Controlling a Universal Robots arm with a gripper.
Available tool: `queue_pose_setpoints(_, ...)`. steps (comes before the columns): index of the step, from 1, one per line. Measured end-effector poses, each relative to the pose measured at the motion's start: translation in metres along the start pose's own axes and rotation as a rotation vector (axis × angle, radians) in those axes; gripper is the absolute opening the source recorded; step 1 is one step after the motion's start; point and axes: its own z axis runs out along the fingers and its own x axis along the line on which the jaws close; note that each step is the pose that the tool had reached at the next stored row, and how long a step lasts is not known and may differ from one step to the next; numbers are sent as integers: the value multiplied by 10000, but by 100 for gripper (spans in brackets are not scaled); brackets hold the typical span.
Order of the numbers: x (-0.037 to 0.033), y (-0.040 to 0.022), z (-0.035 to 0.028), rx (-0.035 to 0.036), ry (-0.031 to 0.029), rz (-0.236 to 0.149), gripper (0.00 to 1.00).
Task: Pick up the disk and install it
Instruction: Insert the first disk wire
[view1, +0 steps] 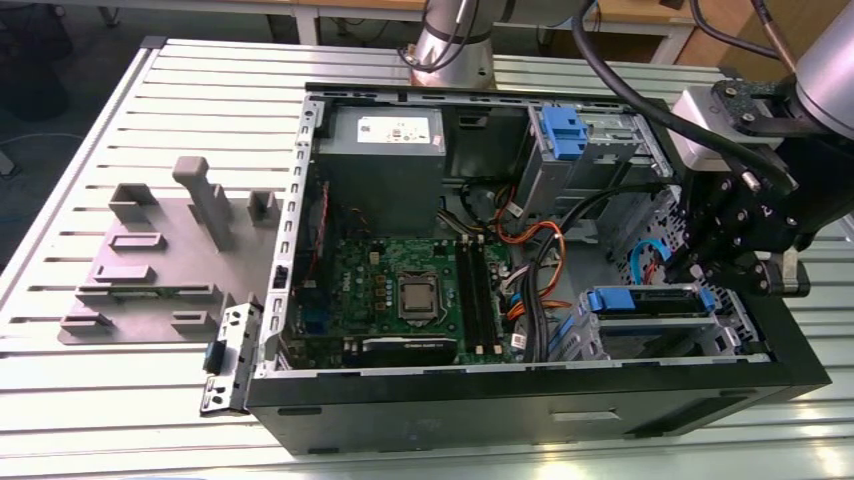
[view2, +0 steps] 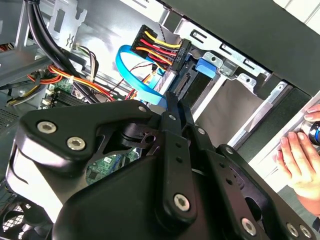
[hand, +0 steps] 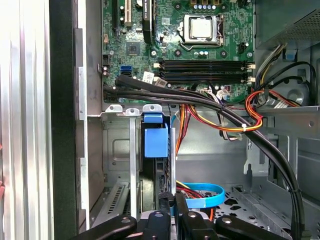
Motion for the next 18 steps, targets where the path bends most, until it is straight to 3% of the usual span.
queue_pose_setpoints(18, 42, -1, 25, 0, -2, 0, 16)
